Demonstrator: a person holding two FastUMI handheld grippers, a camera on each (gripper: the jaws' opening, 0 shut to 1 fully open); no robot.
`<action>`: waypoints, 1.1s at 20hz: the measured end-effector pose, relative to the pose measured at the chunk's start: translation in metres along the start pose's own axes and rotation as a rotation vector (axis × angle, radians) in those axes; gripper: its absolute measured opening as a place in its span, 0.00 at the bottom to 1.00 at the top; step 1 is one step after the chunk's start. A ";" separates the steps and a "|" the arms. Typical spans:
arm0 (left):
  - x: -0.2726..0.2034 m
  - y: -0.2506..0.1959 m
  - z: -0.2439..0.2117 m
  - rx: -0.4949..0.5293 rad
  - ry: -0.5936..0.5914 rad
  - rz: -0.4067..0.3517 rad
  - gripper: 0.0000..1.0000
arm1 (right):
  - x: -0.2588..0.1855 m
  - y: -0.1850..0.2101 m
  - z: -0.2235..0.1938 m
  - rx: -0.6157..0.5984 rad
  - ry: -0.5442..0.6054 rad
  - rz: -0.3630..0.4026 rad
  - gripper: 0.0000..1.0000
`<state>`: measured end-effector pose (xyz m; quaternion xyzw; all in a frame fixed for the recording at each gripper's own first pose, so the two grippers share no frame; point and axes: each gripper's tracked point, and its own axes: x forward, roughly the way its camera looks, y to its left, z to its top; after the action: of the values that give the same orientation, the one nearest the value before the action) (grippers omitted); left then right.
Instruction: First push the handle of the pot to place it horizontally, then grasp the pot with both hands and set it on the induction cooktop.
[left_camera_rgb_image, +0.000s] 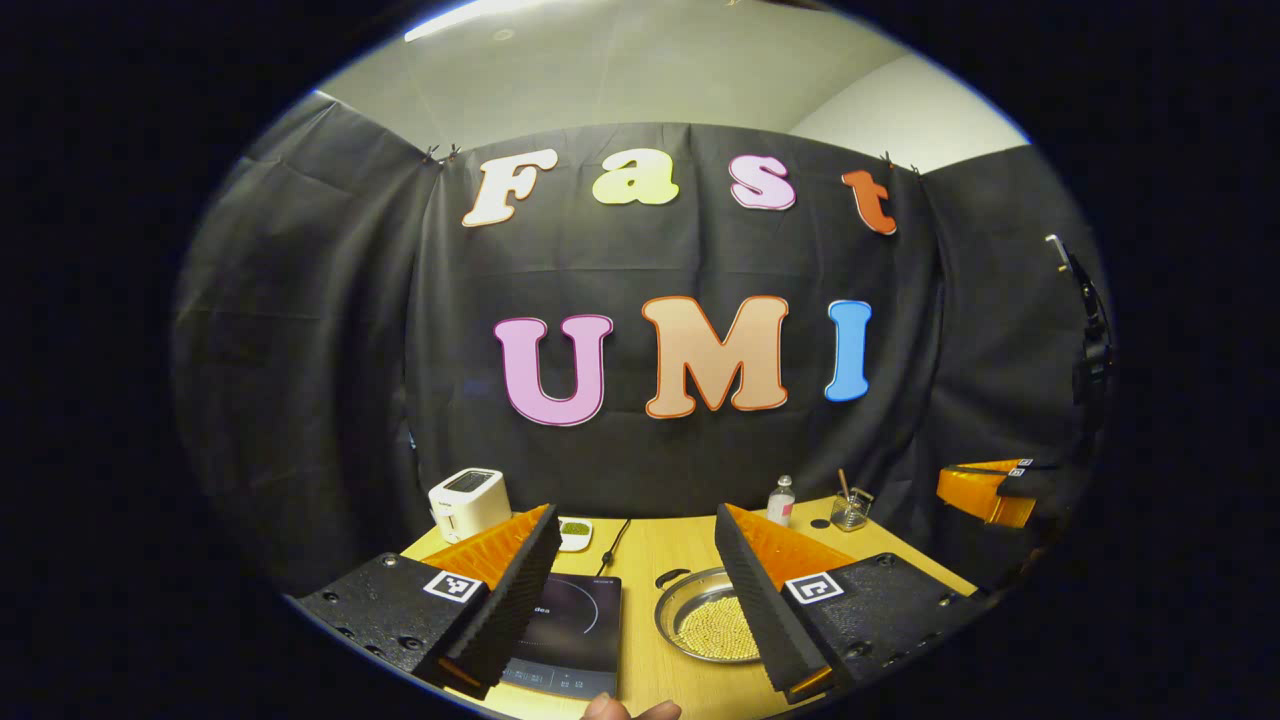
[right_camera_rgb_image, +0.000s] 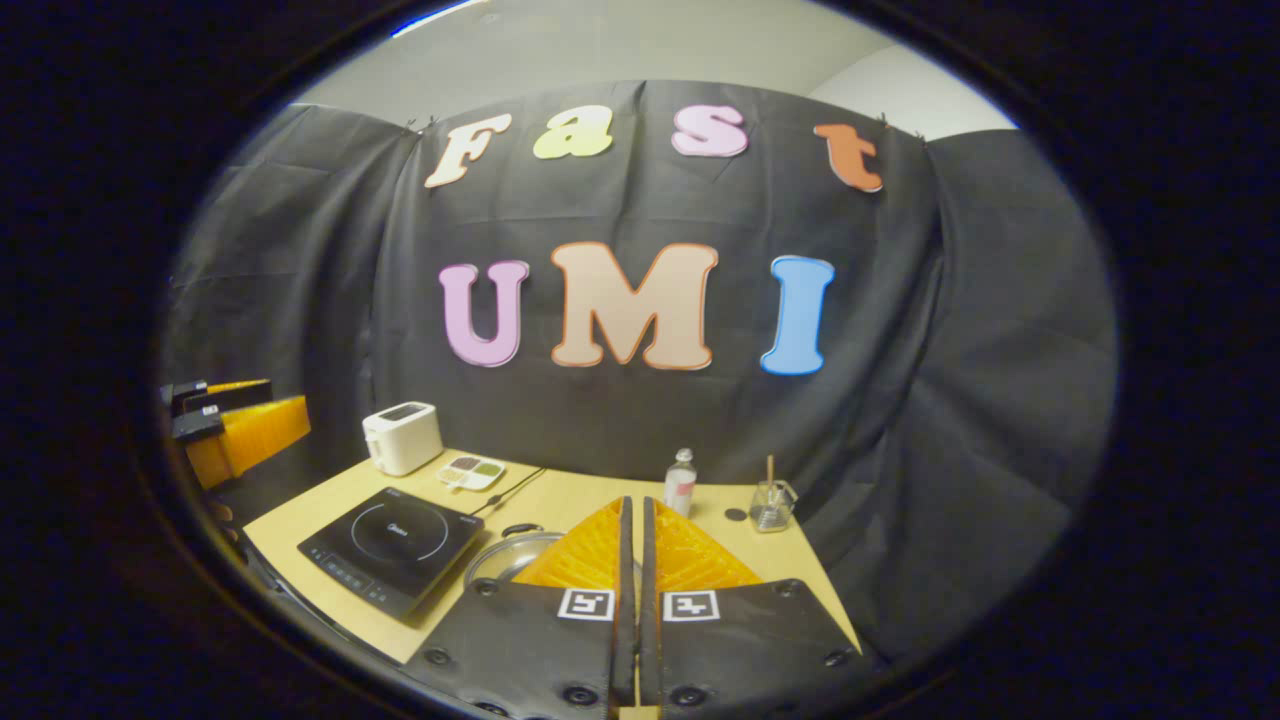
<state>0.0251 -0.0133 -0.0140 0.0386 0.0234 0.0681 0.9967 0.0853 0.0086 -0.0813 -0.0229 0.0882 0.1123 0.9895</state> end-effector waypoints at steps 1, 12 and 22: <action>0.000 -0.005 0.000 -0.002 0.010 0.019 0.94 | 0.002 0.011 -0.016 0.026 0.050 0.089 0.03; -0.021 -0.023 -0.026 0.046 0.164 0.184 0.95 | 0.042 0.053 -0.192 0.026 0.432 0.487 0.03; -0.039 -0.003 -0.043 0.015 0.245 0.306 0.95 | 0.036 0.080 -0.308 -0.111 0.727 0.584 0.03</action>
<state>-0.0154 -0.0185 -0.0559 0.0406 0.1390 0.2230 0.9640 0.0491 0.0743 -0.3928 -0.0878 0.4257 0.3755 0.8186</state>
